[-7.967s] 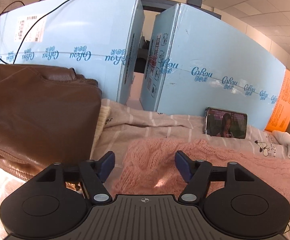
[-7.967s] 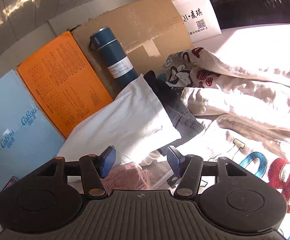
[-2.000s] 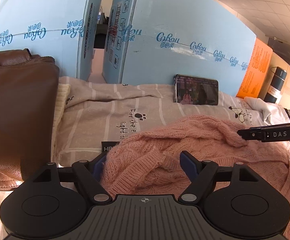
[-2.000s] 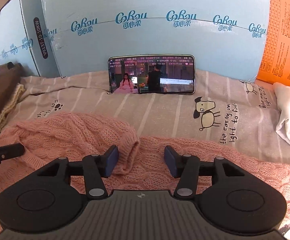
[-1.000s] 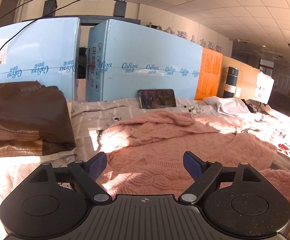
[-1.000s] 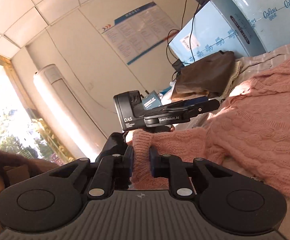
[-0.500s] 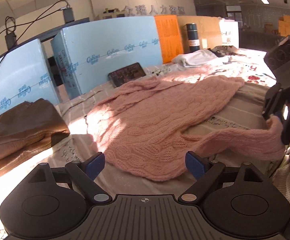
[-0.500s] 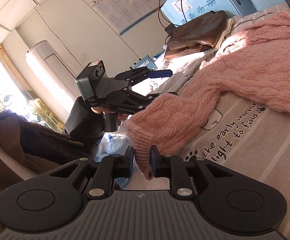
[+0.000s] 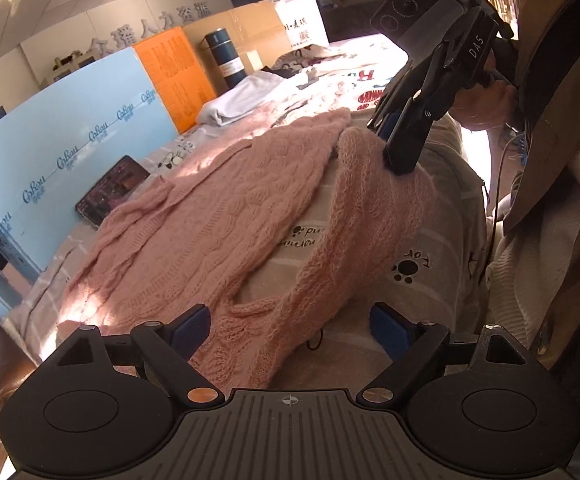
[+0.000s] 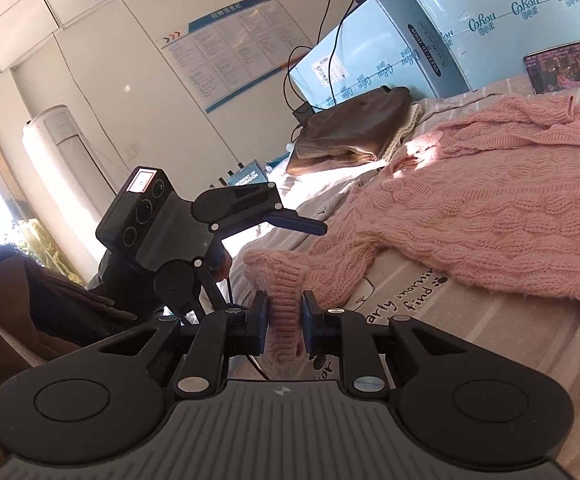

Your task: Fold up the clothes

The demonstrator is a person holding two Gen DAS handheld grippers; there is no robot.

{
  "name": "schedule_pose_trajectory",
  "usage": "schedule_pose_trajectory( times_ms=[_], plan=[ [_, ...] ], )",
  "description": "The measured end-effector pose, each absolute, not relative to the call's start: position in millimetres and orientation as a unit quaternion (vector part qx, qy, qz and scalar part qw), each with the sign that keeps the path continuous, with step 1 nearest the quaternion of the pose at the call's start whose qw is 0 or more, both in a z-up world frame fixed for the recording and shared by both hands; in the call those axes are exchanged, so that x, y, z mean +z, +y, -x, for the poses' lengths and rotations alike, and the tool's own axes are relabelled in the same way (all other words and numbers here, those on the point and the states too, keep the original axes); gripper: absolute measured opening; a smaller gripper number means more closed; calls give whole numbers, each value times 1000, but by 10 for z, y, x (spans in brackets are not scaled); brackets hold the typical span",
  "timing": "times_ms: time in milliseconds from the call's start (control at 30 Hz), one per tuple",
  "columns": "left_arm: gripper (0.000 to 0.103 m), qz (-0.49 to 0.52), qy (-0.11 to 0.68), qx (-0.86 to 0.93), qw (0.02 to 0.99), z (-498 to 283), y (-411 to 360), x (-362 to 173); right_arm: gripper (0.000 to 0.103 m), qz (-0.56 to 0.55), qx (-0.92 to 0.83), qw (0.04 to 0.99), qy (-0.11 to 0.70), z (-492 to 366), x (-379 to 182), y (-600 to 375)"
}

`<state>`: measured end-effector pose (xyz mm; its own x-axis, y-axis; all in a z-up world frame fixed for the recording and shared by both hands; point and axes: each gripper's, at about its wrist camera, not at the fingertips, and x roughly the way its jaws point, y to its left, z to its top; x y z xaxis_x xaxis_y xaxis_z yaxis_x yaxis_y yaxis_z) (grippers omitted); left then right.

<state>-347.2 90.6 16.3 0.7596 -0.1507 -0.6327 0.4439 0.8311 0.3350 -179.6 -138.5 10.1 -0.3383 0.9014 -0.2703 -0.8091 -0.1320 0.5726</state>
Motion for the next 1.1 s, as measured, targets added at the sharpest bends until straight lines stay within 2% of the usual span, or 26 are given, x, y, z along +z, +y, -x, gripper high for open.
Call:
schedule_pose_trajectory(
  times_ms=[200, 367, 500, 533, 567, 600, 633, 833, 900, 967, 1100],
  plan=[
    [89, -198, 311, -128, 921, 3402, 1084, 146, 17, -119, 672, 652, 331, 1446, 93, -1524],
    [90, -162, 314, -98, 930, 3344, 1233, 132, 17, -108, 616, 707, 330, 1240, 81, -1463],
    [90, -134, 317, -74, 936, 3298, 1352, 121, 17, -97, 619, 702, 338, 1170, 72, -1380],
    [90, -129, 318, -69, 937, 3287, 1372, 114, 23, -97, 629, 689, 346, 1163, 59, -1364],
    [90, -130, 321, -68, 936, 3281, 1373, 98, 55, -91, 638, 677, 355, 1186, 43, -1351],
    [90, -129, 323, -67, 935, 3280, 1377, 86, 69, -77, 646, 670, 359, 1245, 27, -1339],
    [90, -127, 325, -65, 935, 3279, 1384, 72, 75, -61, 652, 665, 359, 1316, 13, -1324],
    [90, -118, 323, -59, 937, 3301, 1408, 39, 71, 13, 673, 644, 363, 1631, -42, -1174],
    [90, -116, 321, -58, 938, 3309, 1410, 36, 55, 15, 682, 636, 360, 1670, -62, -1157],
    [90, -109, 314, -59, 941, 3313, 1422, 47, 19, 16, 692, 632, 348, 1696, -67, -1152],
    [90, -91, 293, -60, 950, 3314, 1458, 83, 14, 6, 689, 668, 281, 1675, 136, -1232]
  ],
)
